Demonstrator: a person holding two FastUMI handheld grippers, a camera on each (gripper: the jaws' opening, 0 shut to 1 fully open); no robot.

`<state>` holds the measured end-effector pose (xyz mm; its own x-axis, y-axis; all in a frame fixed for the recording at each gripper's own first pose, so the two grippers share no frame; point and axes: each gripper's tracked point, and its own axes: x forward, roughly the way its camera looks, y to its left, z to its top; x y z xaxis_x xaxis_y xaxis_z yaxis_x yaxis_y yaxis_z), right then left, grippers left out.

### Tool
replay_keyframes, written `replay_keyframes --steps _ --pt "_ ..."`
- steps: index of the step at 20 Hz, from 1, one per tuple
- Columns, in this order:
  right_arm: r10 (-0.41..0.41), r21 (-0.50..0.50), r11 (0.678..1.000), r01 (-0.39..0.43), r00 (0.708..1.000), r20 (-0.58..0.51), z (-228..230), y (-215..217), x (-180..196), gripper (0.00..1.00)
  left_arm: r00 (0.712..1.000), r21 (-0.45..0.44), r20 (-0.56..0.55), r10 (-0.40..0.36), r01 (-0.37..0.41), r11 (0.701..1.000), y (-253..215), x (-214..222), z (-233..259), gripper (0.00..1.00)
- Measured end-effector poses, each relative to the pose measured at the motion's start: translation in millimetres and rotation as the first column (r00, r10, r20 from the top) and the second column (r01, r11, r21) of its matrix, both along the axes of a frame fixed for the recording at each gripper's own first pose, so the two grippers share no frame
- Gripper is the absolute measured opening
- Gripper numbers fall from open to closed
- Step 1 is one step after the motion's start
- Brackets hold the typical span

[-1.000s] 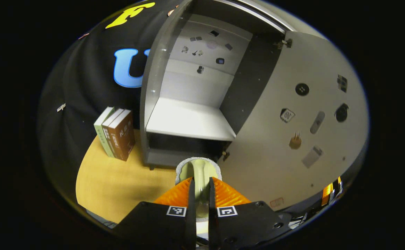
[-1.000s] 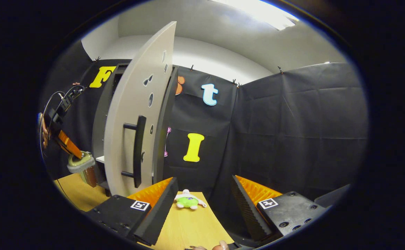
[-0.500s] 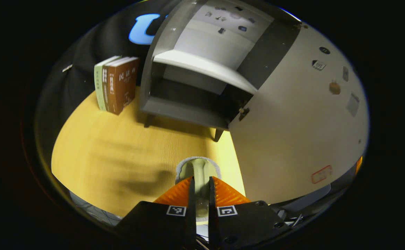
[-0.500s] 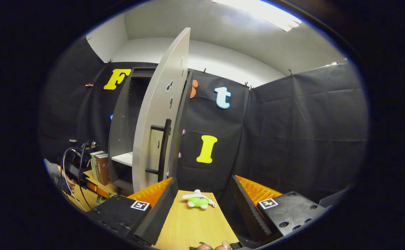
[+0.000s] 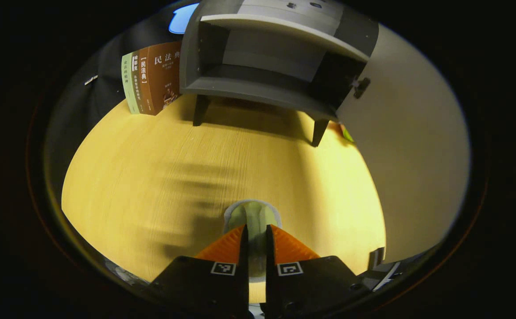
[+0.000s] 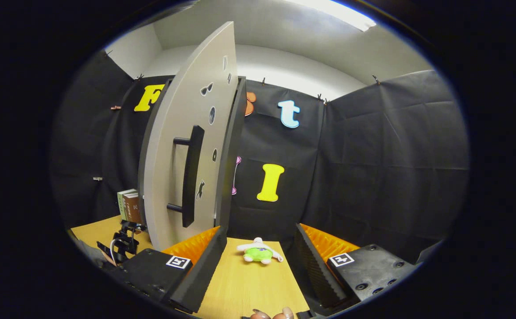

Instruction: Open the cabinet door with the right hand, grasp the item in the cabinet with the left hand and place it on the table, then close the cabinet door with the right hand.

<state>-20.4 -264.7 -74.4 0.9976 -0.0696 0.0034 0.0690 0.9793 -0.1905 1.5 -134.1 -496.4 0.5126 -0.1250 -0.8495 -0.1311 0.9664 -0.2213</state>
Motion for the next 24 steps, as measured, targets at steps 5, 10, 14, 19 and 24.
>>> replay_keyframes --steps 5,10,14,19,24 --pt "0.006 0.021 1.000 -0.006 1.000 -0.012 -5.1 -7.0 12.3 0.98 1.000 0.045 0.006 0.016 -0.016 0.999 10.5 -5.1 -18.3 0.22" --pt "0.031 0.013 0.999 -0.030 0.999 -0.030 -9.9 -1.4 16.5 0.98 1.000 0.034 0.006 0.013 -0.013 0.999 8.4 -8.4 -23.4 0.22" --pt "0.040 0.012 0.999 -0.040 0.999 -0.037 -10.6 -0.1 16.1 0.98 0.999 0.006 -0.023 0.034 -0.034 0.999 6.0 -12.6 -26.9 0.25" --pt "0.048 0.029 0.998 -0.046 0.998 -0.039 -8.7 1.1 15.5 0.97 0.998 0.033 -0.060 0.017 -0.015 0.999 12.7 -20.2 -21.6 0.46" --pt "0.086 0.045 0.995 -0.084 0.995 -0.041 -6.0 11.2 16.4 0.98 0.998 0.111 0.013 -0.061 0.059 0.992 16.7 -24.8 22.2 0.65"
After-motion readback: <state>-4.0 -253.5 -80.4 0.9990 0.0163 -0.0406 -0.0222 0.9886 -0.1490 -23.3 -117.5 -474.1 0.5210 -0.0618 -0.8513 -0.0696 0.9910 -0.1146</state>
